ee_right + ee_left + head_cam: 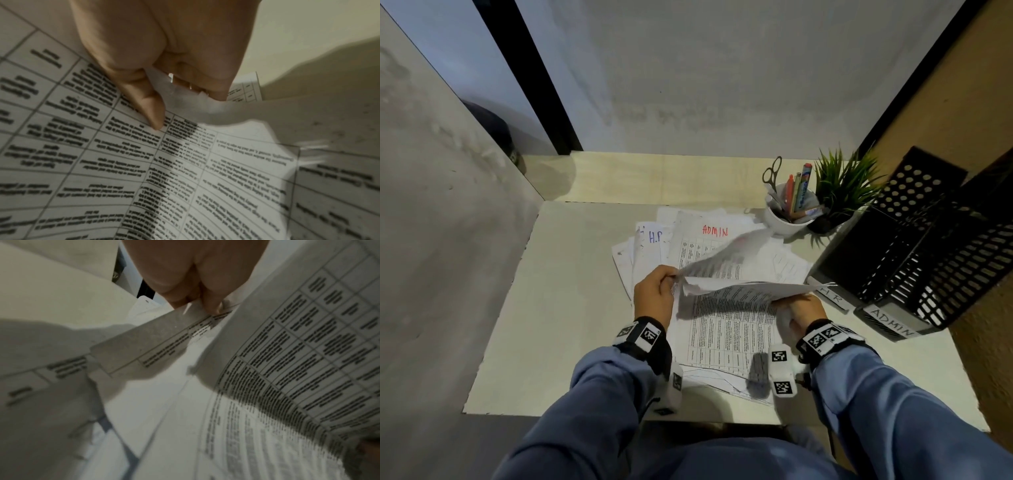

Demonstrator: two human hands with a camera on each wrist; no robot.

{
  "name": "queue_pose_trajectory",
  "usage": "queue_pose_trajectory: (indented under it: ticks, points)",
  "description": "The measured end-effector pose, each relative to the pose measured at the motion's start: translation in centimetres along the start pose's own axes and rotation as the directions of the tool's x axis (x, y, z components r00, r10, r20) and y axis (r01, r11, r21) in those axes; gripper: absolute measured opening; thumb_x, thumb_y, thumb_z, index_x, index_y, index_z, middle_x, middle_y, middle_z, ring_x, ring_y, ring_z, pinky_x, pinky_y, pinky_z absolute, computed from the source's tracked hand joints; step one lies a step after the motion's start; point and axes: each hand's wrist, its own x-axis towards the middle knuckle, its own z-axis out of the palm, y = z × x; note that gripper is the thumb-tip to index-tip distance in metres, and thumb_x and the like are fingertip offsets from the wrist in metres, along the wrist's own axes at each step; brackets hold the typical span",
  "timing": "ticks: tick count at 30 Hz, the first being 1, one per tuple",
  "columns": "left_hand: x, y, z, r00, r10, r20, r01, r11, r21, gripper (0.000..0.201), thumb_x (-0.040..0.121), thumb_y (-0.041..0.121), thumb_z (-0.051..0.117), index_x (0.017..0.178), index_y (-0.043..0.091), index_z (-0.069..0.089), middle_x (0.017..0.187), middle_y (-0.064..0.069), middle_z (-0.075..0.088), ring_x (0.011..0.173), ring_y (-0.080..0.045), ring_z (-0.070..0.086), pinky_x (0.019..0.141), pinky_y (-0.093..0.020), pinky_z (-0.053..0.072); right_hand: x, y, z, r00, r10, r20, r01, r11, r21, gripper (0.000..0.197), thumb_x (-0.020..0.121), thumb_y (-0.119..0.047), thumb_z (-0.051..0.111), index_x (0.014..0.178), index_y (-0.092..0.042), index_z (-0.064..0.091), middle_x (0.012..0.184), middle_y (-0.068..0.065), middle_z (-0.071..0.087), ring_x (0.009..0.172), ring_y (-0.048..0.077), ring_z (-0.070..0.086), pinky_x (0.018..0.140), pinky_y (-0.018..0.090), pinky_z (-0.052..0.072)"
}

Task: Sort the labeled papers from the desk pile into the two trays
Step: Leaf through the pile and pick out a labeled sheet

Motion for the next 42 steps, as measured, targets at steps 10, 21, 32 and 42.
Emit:
queue_pose_trajectory:
  ticks: [10,21,32,42]
  points:
    - [-1.0,1.1,0.0,0.877,-0.342,0.336,0.468,0.763,-0.445,0.013,0.061,-0.003,0.051,0.054,0.008,0.051,0.077,-0.004,0.057,0.071,-0.025,0.055,0.062,-0.027,0.047,-1.3,-1.3,0.2,0.994,-0.062,-0.094,0.072,0.992,0.107,0.034,0.069,0.026,0.044,0.066,-0.002,0.063,0.047,-0.002,0.065,0.064,0.025,0.063,0.055,0.023,0.055]
    - [1.8,-0.7,0.4,0.920,-0.390,-0.026,0.390,0.911,0.133,0.038,0.086,0.014,0.060,0.121,0.009,0.049,0.116,-0.009,0.060,0.100,-0.027,0.058,0.086,-0.030,0.045,-3.0,-1.2,0.7,0.994,-0.082,0.068,0.071,0.985,0.155,0.026,0.063,0.021,0.059,0.080,0.002,0.064,0.092,0.009,0.068,0.091,0.022,0.060,0.081,0.030,0.046]
    - [1.5,0.5,-0.3,0.991,-0.121,0.059,0.090,0.925,0.370,0.033,0.088,0.004,0.056,0.120,0.007,0.062,0.111,-0.014,0.067,0.100,-0.030,0.061,0.079,-0.023,0.041,-1.1,-0.1,-0.2,0.998,0.002,0.058,-0.008,0.996,0.094,0.019,0.051,0.011,0.066,0.061,-0.004,0.069,0.092,0.015,0.071,0.106,0.039,0.059,0.100,0.048,0.044]
    - [0.6,-0.4,-0.7,0.990,0.134,-0.048,-0.123,0.973,0.197,0.029,0.088,-0.006,0.045,0.090,0.005,0.072,0.122,-0.004,0.060,0.109,-0.015,0.055,0.093,-0.016,0.036,-1.5,-0.5,-0.1,0.999,0.000,0.032,-0.002,0.996,0.089,0.021,0.066,0.021,0.055,0.071,0.002,0.063,0.090,0.016,0.067,0.093,0.030,0.060,0.086,0.035,0.049]
